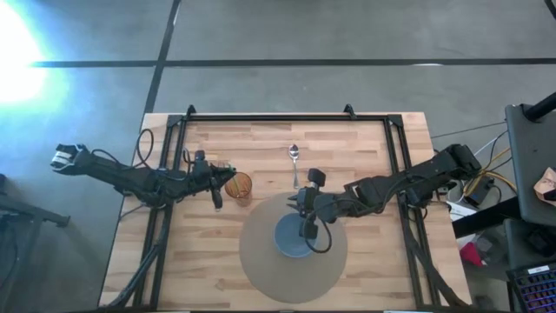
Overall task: Pick & Place Utensil
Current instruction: Put the green straw into the brown cup
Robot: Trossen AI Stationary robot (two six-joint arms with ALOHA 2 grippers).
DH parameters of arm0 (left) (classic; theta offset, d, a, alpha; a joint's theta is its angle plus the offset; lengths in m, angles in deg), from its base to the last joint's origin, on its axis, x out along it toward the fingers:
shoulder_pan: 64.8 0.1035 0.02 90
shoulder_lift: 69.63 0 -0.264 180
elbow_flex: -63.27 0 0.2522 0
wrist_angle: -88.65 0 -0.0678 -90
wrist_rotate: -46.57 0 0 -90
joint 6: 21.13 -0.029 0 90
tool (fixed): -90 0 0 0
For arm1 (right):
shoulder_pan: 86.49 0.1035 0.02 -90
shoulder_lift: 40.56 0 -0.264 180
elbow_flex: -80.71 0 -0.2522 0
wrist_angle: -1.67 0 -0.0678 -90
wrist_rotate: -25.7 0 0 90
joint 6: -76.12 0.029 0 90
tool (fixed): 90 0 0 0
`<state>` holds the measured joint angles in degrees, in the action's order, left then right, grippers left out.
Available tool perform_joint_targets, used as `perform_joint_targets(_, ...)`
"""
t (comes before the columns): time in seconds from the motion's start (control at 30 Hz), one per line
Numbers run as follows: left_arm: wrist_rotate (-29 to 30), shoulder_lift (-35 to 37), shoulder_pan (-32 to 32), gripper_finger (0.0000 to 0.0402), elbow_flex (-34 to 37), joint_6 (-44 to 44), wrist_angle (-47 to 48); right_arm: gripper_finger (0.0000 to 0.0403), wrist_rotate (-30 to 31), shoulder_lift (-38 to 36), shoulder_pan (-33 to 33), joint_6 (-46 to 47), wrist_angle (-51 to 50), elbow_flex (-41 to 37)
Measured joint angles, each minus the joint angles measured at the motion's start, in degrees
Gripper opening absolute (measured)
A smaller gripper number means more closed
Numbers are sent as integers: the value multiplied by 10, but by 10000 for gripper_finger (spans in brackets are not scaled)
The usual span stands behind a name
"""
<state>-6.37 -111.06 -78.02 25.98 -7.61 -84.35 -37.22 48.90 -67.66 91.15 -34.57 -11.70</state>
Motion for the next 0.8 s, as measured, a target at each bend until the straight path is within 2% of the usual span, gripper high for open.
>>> perform_joint_targets(0.2,0,0,0,99,0,1,1,68,0,0,0,0,0,0)
perform_joint_targets(0.4,0,1,0,137,-2,3,1,68,0,0,0,0,0,0)
perform_joint_targets(0.63,0,2,0,153,-29,4,12,68,0,0,0,0,0,0)
perform_joint_targets(0.8,1,5,0,152,-79,5,111,68,0,0,0,0,0,0)
